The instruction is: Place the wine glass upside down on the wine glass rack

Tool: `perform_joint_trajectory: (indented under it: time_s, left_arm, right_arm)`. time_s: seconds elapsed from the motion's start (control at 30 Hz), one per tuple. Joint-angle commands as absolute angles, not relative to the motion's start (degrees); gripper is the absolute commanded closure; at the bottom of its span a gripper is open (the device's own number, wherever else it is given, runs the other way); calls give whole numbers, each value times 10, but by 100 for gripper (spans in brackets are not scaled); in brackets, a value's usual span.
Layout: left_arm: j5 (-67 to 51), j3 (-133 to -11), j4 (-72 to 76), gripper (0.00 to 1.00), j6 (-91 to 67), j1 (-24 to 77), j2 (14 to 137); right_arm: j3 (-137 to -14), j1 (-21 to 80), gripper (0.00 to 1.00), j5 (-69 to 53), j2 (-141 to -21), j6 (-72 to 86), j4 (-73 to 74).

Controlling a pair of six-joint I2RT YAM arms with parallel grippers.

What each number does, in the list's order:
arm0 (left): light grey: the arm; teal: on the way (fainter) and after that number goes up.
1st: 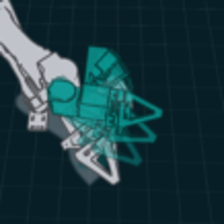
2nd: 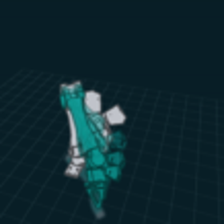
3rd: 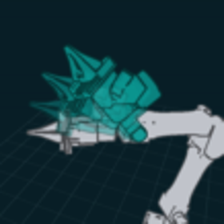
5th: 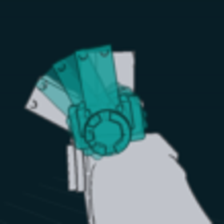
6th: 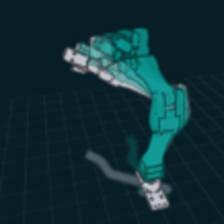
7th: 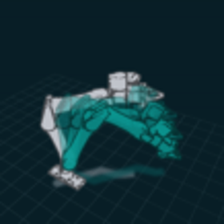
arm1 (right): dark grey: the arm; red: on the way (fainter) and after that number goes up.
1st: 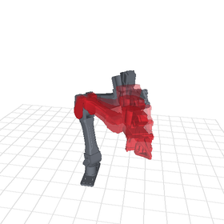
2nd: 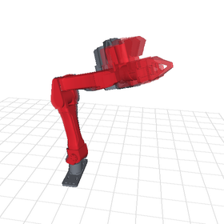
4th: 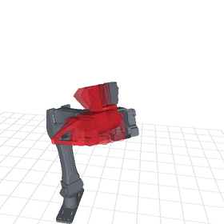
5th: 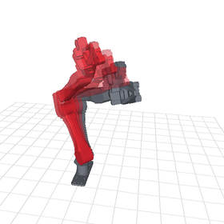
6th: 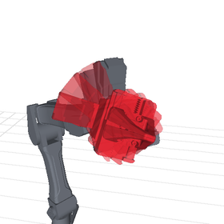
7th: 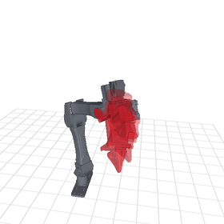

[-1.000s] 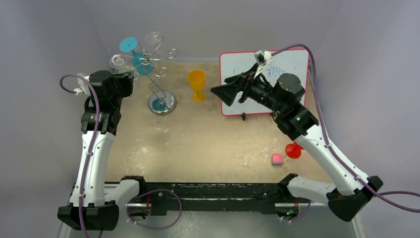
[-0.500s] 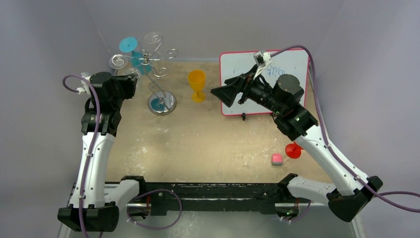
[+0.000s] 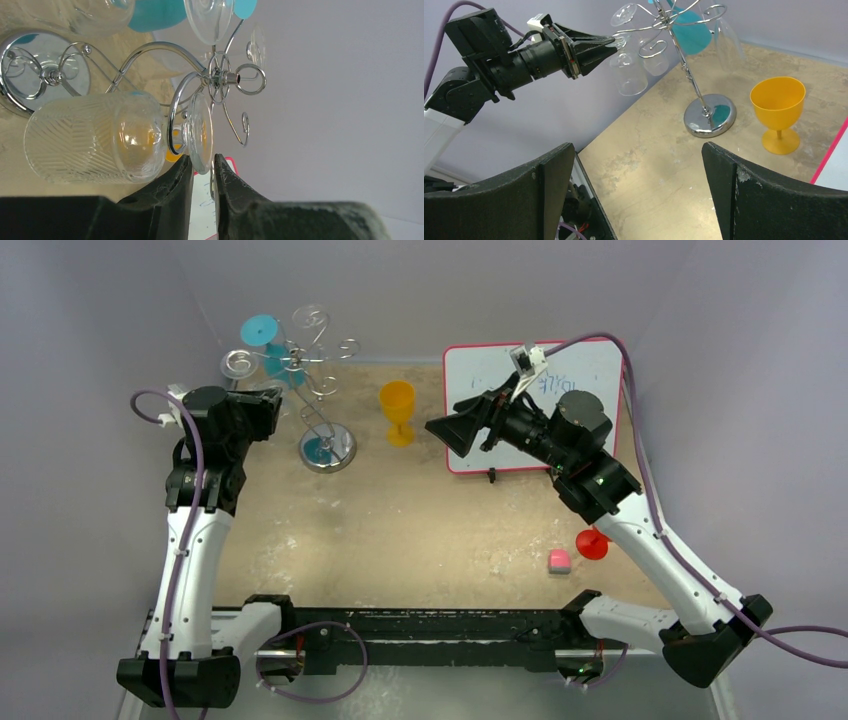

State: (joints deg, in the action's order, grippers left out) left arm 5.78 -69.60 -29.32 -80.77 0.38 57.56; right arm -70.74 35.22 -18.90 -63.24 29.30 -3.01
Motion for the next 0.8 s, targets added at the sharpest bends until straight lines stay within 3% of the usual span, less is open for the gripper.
perform_joint_trajectory:
  time_s: [0.0, 0.23, 0.53, 0.77]
  left_arm:
    - [35, -705, -247, 78, -788, 3, 562]
    - [44, -721, -274, 67, -750, 3, 551]
    - [66, -760, -309, 39, -628, 3, 536]
    - [33, -778, -308, 31, -497, 3, 517]
  right_arm:
    - [-705, 351, 0, -173, -612, 280, -45]
    - [-698, 352, 0, -130, -608, 285, -12]
    - [-717, 352, 0, 3, -605, 293, 88]
    - [-744, 352, 0, 147, -623, 393, 215]
